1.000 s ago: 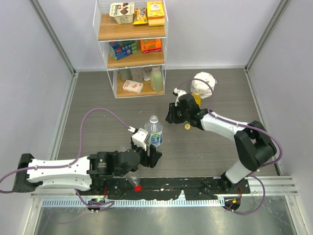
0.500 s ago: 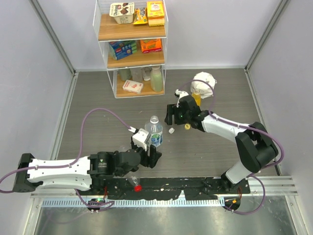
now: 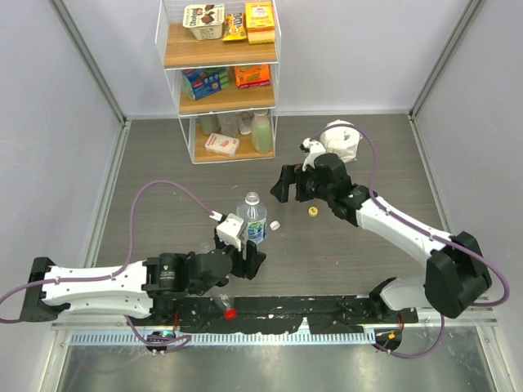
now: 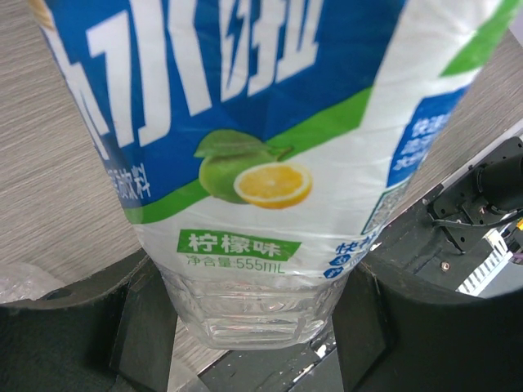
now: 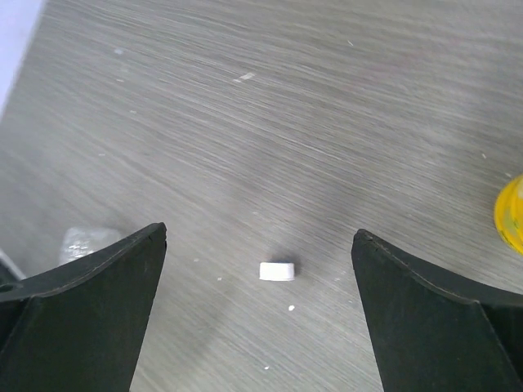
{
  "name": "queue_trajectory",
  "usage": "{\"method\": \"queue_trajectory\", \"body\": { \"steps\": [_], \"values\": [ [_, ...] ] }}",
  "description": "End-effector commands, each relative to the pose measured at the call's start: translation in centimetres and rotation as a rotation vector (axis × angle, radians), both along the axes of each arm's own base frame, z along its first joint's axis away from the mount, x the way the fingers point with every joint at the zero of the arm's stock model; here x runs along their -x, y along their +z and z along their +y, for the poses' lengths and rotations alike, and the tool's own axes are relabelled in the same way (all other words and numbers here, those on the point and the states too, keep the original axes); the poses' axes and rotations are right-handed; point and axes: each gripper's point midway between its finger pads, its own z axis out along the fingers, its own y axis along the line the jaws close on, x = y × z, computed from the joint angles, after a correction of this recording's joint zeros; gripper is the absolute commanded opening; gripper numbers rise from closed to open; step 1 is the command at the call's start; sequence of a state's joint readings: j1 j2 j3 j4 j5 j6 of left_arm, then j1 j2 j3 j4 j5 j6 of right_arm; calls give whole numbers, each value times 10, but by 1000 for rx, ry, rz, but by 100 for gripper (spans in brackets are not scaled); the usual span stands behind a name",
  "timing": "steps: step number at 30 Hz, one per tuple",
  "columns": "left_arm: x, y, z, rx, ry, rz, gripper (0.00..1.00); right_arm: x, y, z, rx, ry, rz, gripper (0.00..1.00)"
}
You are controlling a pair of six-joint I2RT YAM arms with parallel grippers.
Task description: Unscrew the bottle caps
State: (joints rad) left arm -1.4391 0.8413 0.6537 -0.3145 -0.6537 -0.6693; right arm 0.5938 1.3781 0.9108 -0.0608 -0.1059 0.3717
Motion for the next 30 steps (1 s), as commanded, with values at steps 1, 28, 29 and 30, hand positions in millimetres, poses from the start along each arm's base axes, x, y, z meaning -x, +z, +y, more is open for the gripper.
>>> {"method": "queue_trajectory", "body": {
  "steps": [1,28,29,30],
  "values": [
    [-6,15,11,54,59,-10,0,17,56,14,-140,113,-94,100],
    [5,30,-21,66,-76,-28,0,137,193,49,-671,801,-237,100],
    [4,32,-22,67,-73,-31,0,137,190,50,-668,804,-234,99],
    [4,33,-23,70,-75,-35,0,139,190,50,-667,808,-233,99]
  ]
}}
